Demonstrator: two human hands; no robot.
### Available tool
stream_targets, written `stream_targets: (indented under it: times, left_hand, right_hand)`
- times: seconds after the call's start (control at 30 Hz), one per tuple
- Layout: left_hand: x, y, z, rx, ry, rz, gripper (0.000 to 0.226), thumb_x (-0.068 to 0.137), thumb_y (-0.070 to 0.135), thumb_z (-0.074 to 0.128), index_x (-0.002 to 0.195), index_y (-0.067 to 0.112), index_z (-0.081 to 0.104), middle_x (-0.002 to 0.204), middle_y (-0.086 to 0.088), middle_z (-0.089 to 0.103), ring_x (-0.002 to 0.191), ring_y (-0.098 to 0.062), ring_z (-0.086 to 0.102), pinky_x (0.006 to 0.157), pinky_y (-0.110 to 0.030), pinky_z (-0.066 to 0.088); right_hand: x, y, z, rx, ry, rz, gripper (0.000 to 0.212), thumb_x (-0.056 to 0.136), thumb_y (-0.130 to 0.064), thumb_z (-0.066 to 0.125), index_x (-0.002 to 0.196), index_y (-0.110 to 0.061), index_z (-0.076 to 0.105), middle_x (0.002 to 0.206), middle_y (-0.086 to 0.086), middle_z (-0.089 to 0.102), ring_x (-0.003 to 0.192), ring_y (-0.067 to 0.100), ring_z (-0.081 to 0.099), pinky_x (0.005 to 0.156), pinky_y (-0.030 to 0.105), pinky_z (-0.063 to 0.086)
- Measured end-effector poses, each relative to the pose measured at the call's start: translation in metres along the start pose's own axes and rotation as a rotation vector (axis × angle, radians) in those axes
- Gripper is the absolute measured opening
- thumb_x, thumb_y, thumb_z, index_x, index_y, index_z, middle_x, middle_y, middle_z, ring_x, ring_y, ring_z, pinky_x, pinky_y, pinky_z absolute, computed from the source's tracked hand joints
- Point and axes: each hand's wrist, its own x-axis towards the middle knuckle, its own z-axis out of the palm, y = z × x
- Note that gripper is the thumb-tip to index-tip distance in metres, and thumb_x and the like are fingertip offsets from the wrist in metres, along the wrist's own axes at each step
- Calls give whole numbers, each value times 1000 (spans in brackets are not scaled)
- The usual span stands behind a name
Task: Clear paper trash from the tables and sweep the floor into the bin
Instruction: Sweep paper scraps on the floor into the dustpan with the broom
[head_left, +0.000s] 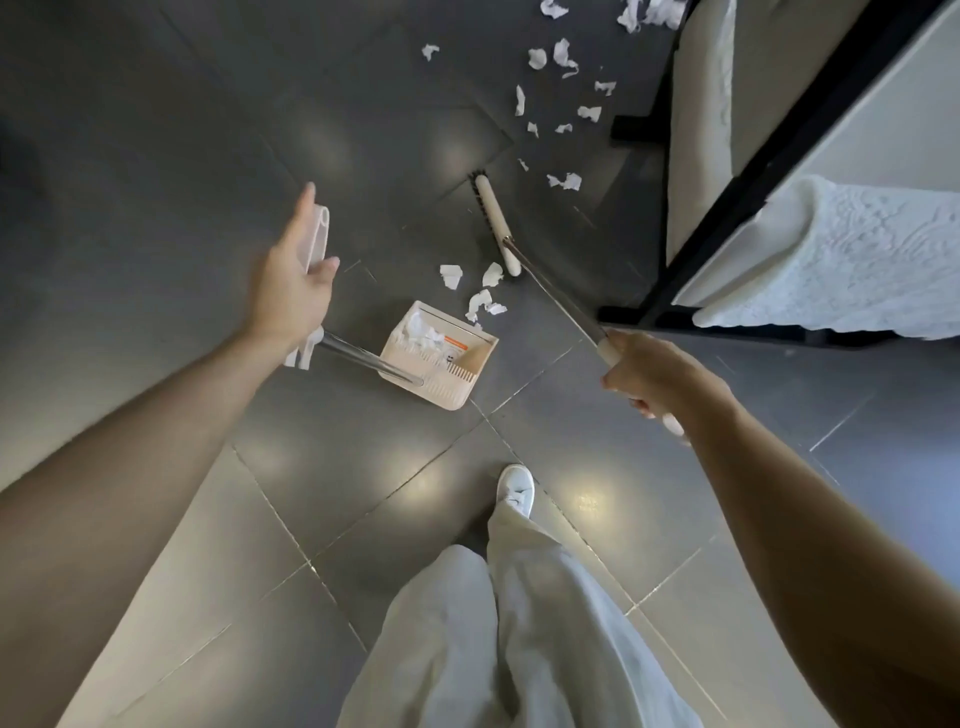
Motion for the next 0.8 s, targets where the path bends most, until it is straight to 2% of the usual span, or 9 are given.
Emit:
stream_targets:
  times: [0.13, 0.27, 0.4, 0.5, 0.57, 0.63, 0.7, 0.73, 0.8]
  left_hand:
    - [33, 4, -11, 29, -88, 21, 69, 92, 12, 57, 148, 37, 27, 128, 33, 38, 125, -8, 47, 98, -9, 32]
    - [46, 3, -24, 69, -127, 43, 67, 93, 11, 58, 148, 34, 28, 132, 19, 48, 106, 5, 50, 89, 0, 31]
    - [47, -9, -39, 30, -143, 34, 67, 93, 10, 57, 148, 36, 29, 129, 25, 46, 99, 12, 51, 84, 2, 32]
    - [50, -25, -54, 10, -130, 42, 66, 93, 9, 57, 148, 32, 30, 128, 24, 44, 87, 29, 48, 79, 7, 30]
    - [57, -39, -66, -15, -122, 57, 66, 92, 7, 58, 148, 32, 31, 126, 27, 43, 85, 32, 45, 79, 7, 29]
    - [66, -53, -77, -26, -127, 78, 67, 92, 9, 58, 146, 39, 32, 119, 38, 45, 72, 24, 51, 70, 4, 35]
    - [75, -66, -88, -17, -175, 89, 68, 92, 11, 57, 142, 49, 31, 109, 54, 42, 50, 1, 51, 52, -7, 40]
    - [79, -73, -94, -17, -210, 109, 69, 92, 12, 57, 140, 54, 30, 107, 58, 40, 49, -11, 50, 50, -15, 42]
    - [84, -86, -105, -28, -281, 177, 71, 93, 14, 57, 137, 62, 27, 116, 56, 38, 66, -26, 58, 63, -24, 46]
  right_hand:
    - [30, -14, -8, -7, -57, 27, 51, 93, -2, 52, 141, -20, 44, 80, 11, 55, 56, 19, 51, 42, 22, 37]
    - [43, -26, -8, -8, -108, 14, 53, 92, -3, 55, 139, -22, 43, 79, 10, 55, 54, 18, 50, 38, 20, 35]
    - [49, -42, -9, -51, -134, 32, 55, 90, -3, 58, 138, -23, 43, 78, 9, 54, 51, 17, 48, 39, 20, 37]
    - [43, -52, -4, -54, -140, 58, 53, 90, -3, 58, 137, -23, 43, 80, 13, 55, 54, 19, 48, 43, 22, 40]
    - [36, -58, 6, -15, -126, 75, 53, 90, -4, 60, 137, -23, 44, 80, 13, 55, 52, 17, 47, 41, 21, 38]
    - [28, -65, 21, 24, -108, 106, 49, 91, -6, 60, 135, -21, 45, 76, 13, 54, 49, 16, 46, 40, 21, 37]
    - [17, -77, 39, 35, -100, 138, 45, 92, -9, 60, 133, -19, 44, 70, 12, 53, 46, 15, 47, 39, 21, 38]
    - [10, -83, 49, 59, -91, 162, 46, 93, -10, 60, 134, -19, 43, 68, 12, 53, 44, 14, 46, 39, 22, 38]
    - [-3, -94, 71, 108, -79, 212, 48, 93, -10, 61, 136, -20, 41, 68, 11, 52, 43, 14, 45, 39, 23, 39]
